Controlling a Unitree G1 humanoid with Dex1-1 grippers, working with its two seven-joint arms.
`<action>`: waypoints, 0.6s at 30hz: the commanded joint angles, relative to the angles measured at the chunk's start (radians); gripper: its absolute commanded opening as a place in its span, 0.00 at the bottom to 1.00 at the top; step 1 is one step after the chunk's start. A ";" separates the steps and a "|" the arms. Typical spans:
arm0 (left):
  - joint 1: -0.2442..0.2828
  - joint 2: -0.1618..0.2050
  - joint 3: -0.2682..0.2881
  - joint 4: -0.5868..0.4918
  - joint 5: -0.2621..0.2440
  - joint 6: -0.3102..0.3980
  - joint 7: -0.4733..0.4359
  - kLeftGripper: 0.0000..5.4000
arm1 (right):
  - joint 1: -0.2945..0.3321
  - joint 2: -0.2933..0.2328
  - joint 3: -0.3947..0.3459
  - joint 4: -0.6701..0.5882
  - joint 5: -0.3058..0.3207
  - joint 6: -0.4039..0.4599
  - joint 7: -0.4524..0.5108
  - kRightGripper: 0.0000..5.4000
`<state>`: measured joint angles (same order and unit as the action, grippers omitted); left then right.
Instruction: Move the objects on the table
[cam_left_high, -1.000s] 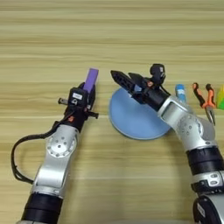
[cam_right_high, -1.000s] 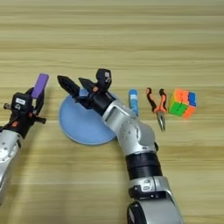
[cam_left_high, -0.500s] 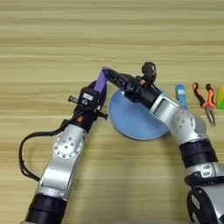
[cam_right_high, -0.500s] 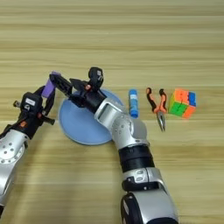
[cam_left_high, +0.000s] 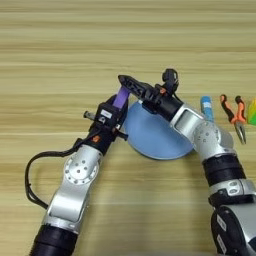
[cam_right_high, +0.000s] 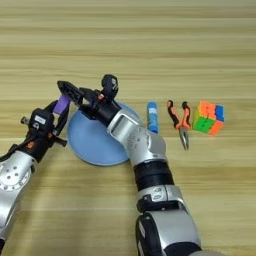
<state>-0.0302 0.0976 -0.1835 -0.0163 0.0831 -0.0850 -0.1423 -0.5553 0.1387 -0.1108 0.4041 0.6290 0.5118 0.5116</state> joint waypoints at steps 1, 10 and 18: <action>0.003 0.005 -0.004 -0.009 0.009 -0.004 -0.009 0.25 | -0.049 0.036 -0.004 0.016 0.010 -0.005 0.003 1.00; 0.002 0.005 -0.007 -0.010 0.010 -0.004 -0.010 0.25 | -0.059 0.048 0.000 0.053 0.007 -0.016 0.012 1.00; 0.003 0.007 -0.019 -0.020 0.014 -0.004 -0.013 0.25 | -0.071 0.052 0.001 0.084 0.005 -0.030 0.020 0.96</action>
<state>-0.0299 0.0994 -0.1969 -0.0263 0.0840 -0.0850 -0.1440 -0.5676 0.1377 -0.1100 0.4737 0.6294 0.4900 0.5304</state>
